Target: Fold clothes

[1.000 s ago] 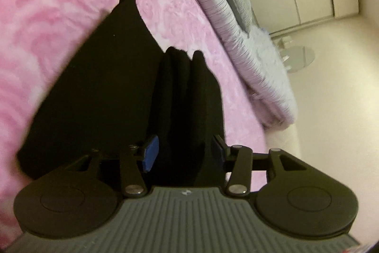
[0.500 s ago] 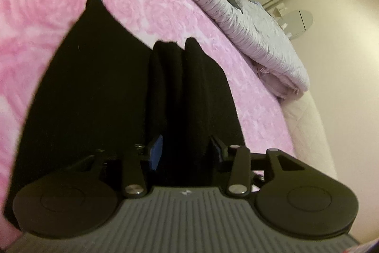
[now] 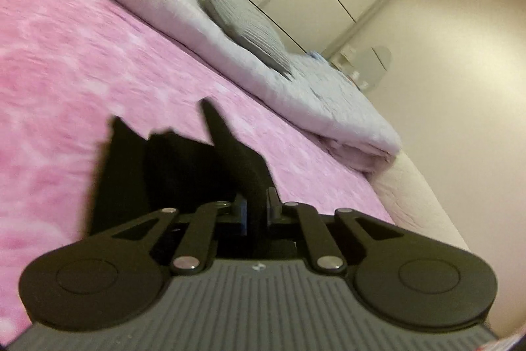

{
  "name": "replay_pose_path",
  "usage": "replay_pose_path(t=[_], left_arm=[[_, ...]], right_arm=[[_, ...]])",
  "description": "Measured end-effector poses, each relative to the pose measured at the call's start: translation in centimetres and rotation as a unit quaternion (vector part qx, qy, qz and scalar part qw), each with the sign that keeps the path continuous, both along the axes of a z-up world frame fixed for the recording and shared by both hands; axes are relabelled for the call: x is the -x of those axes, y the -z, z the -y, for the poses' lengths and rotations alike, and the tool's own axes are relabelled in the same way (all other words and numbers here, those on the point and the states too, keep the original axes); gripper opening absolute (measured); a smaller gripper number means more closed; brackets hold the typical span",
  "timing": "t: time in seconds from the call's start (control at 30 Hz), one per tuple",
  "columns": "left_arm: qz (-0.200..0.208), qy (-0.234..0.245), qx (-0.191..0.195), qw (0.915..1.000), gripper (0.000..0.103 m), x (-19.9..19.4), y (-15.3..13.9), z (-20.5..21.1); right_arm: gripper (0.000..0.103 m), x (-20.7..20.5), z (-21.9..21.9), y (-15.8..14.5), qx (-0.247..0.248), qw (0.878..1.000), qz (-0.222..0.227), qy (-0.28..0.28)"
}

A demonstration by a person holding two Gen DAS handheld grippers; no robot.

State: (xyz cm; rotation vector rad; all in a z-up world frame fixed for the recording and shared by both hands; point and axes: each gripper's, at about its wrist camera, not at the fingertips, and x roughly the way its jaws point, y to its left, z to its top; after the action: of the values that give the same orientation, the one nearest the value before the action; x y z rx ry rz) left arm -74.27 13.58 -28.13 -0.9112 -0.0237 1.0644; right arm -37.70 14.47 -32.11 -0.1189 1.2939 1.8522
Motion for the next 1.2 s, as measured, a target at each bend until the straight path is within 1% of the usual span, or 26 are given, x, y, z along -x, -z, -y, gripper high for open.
replay_pose_path(t=[0.07,0.1,0.13,0.17,0.23,0.3,0.33,0.37,0.4,0.47,0.53,0.6,0.63,0.67,0.77,0.83,0.87,0.9,0.93,0.97,1.03,1.1,1.13,1.17,1.2], left_arm=[[-0.011,-0.019,0.036,0.9991,0.007,1.6,1.9,0.4],[-0.01,-0.027,0.049,0.9984,0.007,2.1,2.9,0.6],[-0.01,-0.035,0.057,0.9977,0.007,2.5,3.7,0.9],[-0.01,-0.04,0.061,0.9973,0.007,2.8,4.2,1.1],[-0.002,-0.041,0.044,0.9982,0.007,2.8,4.0,1.7],[0.004,-0.03,0.038,0.9988,0.008,2.7,3.8,1.7],[0.008,-0.025,0.045,0.9986,0.008,2.5,4.0,1.4],[0.017,-0.019,0.063,0.9977,0.012,2.3,4.5,0.8],[0.027,-0.012,0.084,0.996,0.02,2.3,5.2,0.3],[0.063,0.0,0.116,0.9913,0.025,2.2,6.4,-0.5],[0.099,-0.001,0.126,0.9872,0.027,2.5,7.0,-1.2],[0.129,-0.004,0.13,0.983,0.036,2.8,7.2,-1.9],[0.137,-0.004,0.132,0.9816,0.037,3.0,7.2,-2.4],[0.138,-0.002,0.135,0.9812,0.037,3.2,7.3,-3.2],[0.123,0.01,0.147,0.9814,0.037,3.0,7.6,-5.7],[0.104,0.02,0.152,0.9828,0.037,2.3,7.4,-6.5],[0.091,0.023,0.152,0.984,0.034,1.8,7.4,-6.8],[0.078,0.025,0.146,0.9859,0.027,1.3,7.4,-7.0],[0.066,0.026,0.138,0.9879,0.025,0.9,7.5,-7.1],[0.06,0.029,0.13,0.9893,0.011,0.5,7.4,-7.2],[0.05,0.031,0.112,0.992,0.01,0.0,7.1,-6.9],[0.026,0.028,0.08,0.9961,0.009,-0.2,5.7,-6.1],[0.019,0.025,0.062,0.9976,0.009,-0.1,4.8,-5.6],[0.019,0.022,0.043,0.9986,0.009,0.2,3.7,-5.1],[0.015,0.019,0.024,0.9994,0.009,0.6,2.5,-4.6]], right_arm=[[0.029,2.5,0.3,-0.8,-0.03,0.997,0.058,-0.038],[0.029,3.8,0.5,-1.1,-0.044,0.993,0.088,-0.057],[0.029,4.8,0.6,-1.2,-0.055,0.99,0.109,-0.072],[0.029,5.6,0.8,-1.2,-0.064,0.987,0.124,-0.084],[0.029,6.8,1.1,-1.4,-0.078,0.98,0.152,-0.102],[0.029,7.2,1.3,-1.3,-0.085,0.977,0.165,-0.103],[0.029,6.9,1.3,-1.1,-0.083,0.978,0.162,-0.097],[0.029,6.3,1.3,-1.0,-0.078,0.981,0.153,-0.088],[0.029,5.5,1.1,-0.9,-0.067,0.986,0.137,-0.073],[0.029,3.3,0.5,-0.7,-0.037,0.993,0.101,-0.04],[0.029,0.8,-0.1,-0.3,0.001,0.998,0.055,-0.006],[0.029,-1.4,-0.8,0.7,0.045,0.999,0.001,0.021],[0.029,-2.0,-1.1,1.0,0.057,0.998,-0.014,0.03],[0.029,-2.5,-1.4,1.3,0.065,0.997,-0.024,0.037],[0.029,-2.5,-2.3,2.0,0.08,0.995,-0.028,0.047],[0.029,-2.4,-2.7,2.7,0.093,0.993,-0.028,0.063],[0.029,-2.5,-2.9,2.9,0.099,0.992,-0.023,0.071],[0.029,-2.5,-3.3,3.1,0.107,0.991,-0.016,0.08],[0.029,-2.4,-3.7,3.3,0.115,0.99,-0.006,0.084],[0.029,-2.2,-4.1,3.6,0.123,0.989,0.006,0.086],[0.029,-1.7,-4.7,4.0,0.132,0.988,0.024,0.073],[0.029,-1.0,-4.9,3.5,0.121,0.99,0.032,0.057],[0.023,-0.6,-5.0,3.0,0.112,0.992,0.034,0.046],[0.021,-0.1,-5.2,2.7,0.104,0.993,0.038,0.035],[0.021,0.5,-5.4,2.4,0.096,0.994,0.042,0.025]])
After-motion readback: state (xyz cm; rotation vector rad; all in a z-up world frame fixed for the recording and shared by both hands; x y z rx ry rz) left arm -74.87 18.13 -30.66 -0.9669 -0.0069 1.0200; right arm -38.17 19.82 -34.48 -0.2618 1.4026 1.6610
